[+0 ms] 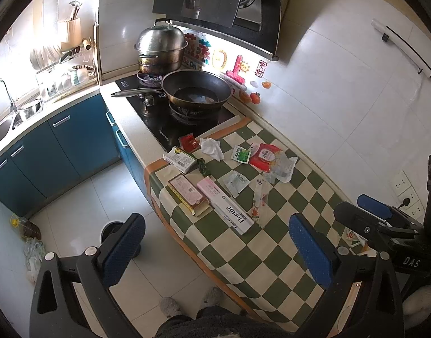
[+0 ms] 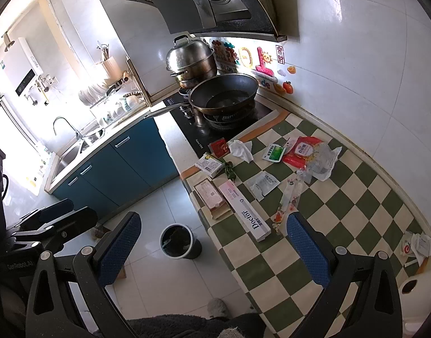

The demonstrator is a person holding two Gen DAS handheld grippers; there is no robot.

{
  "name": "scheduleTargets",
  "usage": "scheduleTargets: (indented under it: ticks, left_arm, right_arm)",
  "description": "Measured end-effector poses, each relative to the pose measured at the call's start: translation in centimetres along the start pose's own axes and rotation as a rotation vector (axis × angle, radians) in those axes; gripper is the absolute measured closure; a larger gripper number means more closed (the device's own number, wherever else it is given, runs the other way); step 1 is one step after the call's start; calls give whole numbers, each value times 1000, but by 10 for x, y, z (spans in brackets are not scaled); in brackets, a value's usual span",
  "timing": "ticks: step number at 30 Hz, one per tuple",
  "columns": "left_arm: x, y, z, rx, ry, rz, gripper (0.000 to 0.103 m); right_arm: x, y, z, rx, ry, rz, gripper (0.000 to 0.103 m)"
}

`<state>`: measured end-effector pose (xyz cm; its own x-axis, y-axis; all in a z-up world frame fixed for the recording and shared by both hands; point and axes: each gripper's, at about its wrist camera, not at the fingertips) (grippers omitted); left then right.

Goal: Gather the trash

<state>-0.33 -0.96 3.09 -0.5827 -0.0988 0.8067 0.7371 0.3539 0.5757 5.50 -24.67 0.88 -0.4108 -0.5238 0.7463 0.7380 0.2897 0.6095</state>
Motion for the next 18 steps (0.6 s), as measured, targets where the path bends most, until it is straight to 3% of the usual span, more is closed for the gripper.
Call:
scheduleTargets:
  ticks: [18]
  left_arm:
    - [-1,-1,-1,2,-2,-3,0]
  right_arm:
    - [0,-1,2,-3,-1,-2,0]
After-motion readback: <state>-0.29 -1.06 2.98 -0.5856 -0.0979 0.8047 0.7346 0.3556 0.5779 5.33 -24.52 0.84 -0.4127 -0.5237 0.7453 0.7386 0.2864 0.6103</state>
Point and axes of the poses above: each gripper's, at about its wrist camera, not at the fingertips, and x roughly against the way its jaws point, z to its left, y to its top, and after that the axes turned 5 degrees about y, right-handed
